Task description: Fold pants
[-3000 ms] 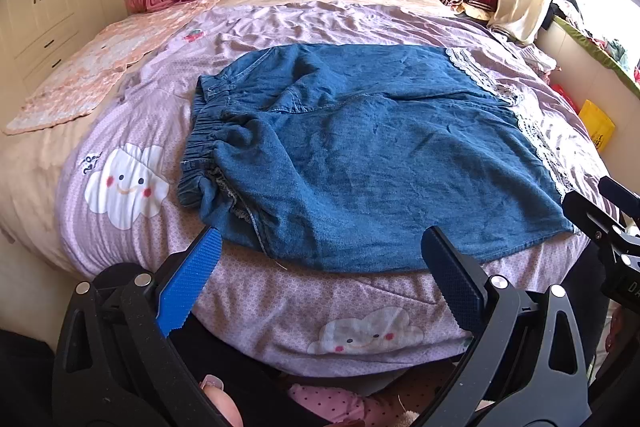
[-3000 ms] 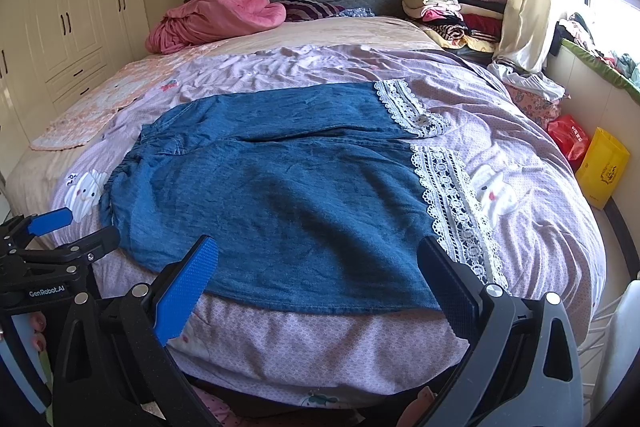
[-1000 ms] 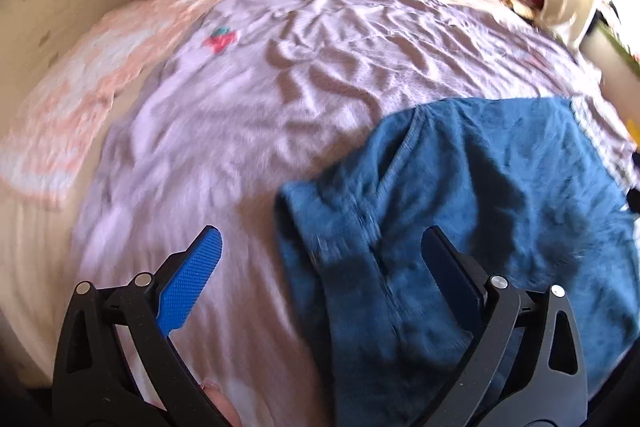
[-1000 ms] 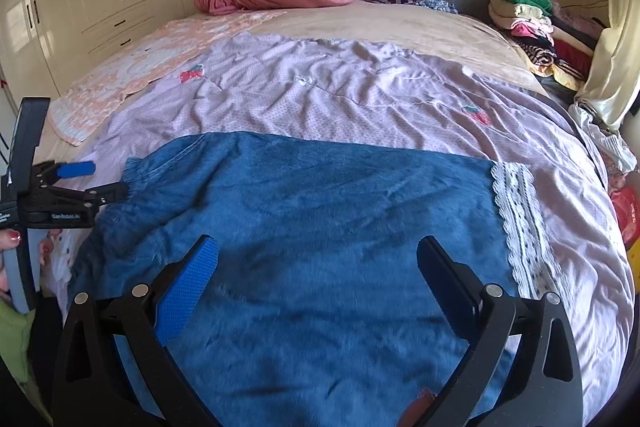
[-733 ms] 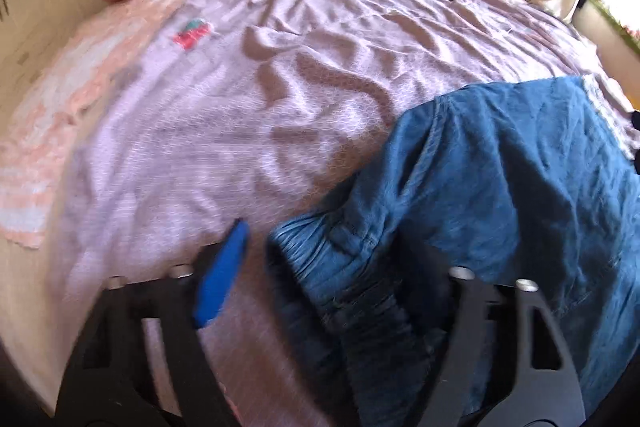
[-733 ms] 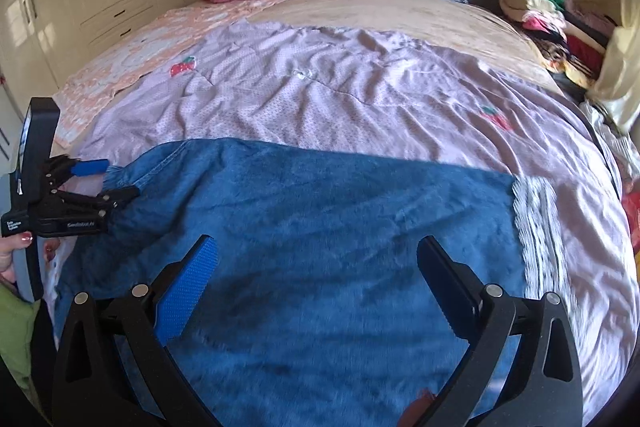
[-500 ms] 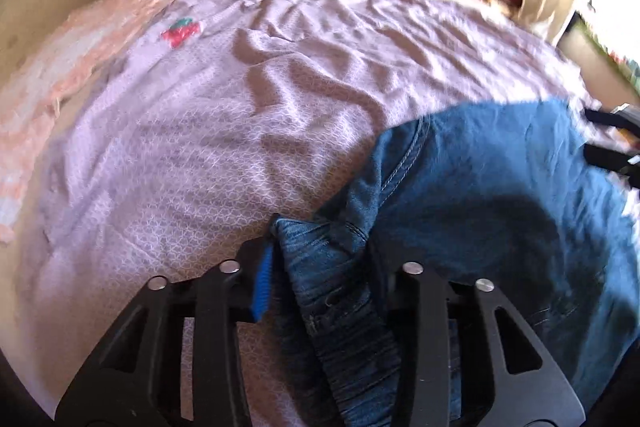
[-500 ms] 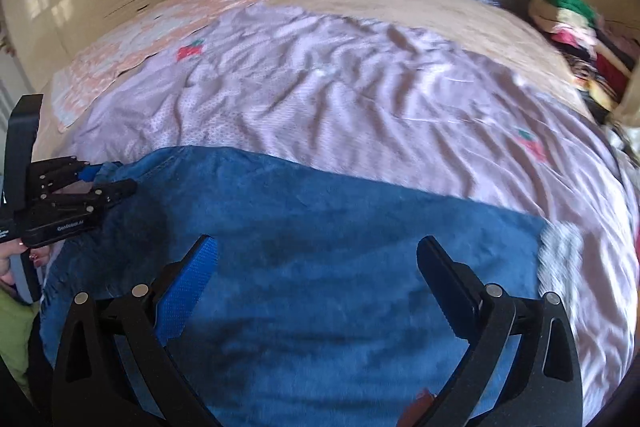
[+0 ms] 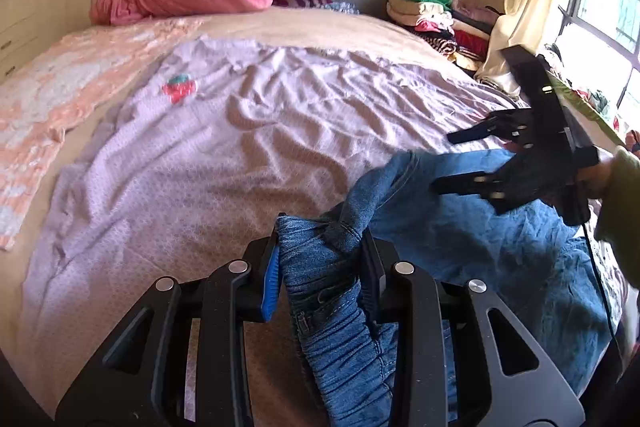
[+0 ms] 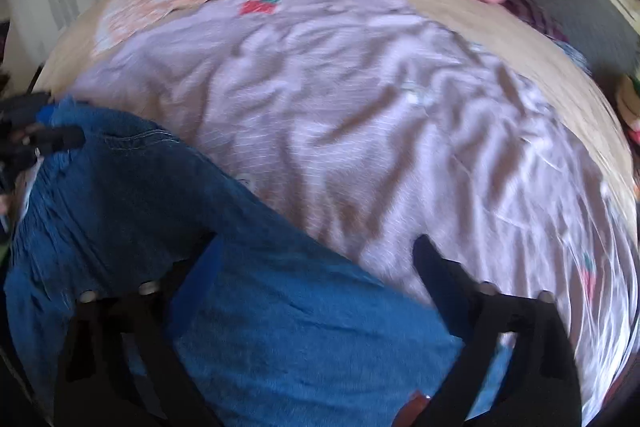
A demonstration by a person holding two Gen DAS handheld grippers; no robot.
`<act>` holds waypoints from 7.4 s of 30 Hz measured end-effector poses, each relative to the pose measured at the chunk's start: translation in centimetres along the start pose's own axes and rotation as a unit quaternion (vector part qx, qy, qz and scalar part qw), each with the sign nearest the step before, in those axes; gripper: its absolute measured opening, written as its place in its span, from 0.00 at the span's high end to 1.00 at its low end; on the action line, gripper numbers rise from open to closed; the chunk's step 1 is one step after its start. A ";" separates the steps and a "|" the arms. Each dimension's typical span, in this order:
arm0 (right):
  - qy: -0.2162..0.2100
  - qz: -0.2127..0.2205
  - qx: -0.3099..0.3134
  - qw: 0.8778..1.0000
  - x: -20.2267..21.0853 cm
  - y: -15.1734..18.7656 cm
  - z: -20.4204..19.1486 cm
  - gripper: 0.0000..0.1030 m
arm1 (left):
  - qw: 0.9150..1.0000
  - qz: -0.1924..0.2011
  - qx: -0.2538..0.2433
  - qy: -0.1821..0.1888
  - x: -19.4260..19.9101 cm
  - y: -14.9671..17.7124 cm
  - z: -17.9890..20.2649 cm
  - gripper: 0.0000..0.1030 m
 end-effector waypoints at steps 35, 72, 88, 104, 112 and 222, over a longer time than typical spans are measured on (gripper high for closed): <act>-0.033 0.121 -0.081 0.989 12.9 17.9 -19.4 0.97 | 0.990 0.036 -0.129 -0.050 9.7 11.8 5.3 0.75; -0.092 0.147 -0.167 0.971 13.3 23.9 -20.9 0.73 | 0.990 -0.125 -0.070 0.001 4.0 18.1 11.1 0.65; -0.082 0.062 -0.238 0.966 6.0 20.6 -17.0 0.57 | 0.991 -0.116 -0.062 0.011 3.8 17.9 10.8 0.64; -0.059 0.169 -0.332 0.926 15.2 27.0 -9.9 0.33 | 0.990 -0.070 -0.103 0.059 8.4 14.2 17.7 0.31; -0.012 0.180 -0.340 0.923 17.2 27.6 -5.9 0.21 | 0.985 -0.098 -0.104 0.093 4.8 12.9 22.0 0.28; -0.022 0.144 -0.540 0.829 18.5 49.8 -6.5 0.71 | 0.954 -0.150 -0.219 0.140 0.9 20.1 28.4 0.90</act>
Point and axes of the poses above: each gripper's, at about its wrist camera, not at the fingertips, and x roughly against the way its jaws point, z to its right, y to its underside, the point moved 8 cm from there along -x, roughly the way its jaws point, and after that the axes turned 12 degrees about -z, right-handed, at the moved point
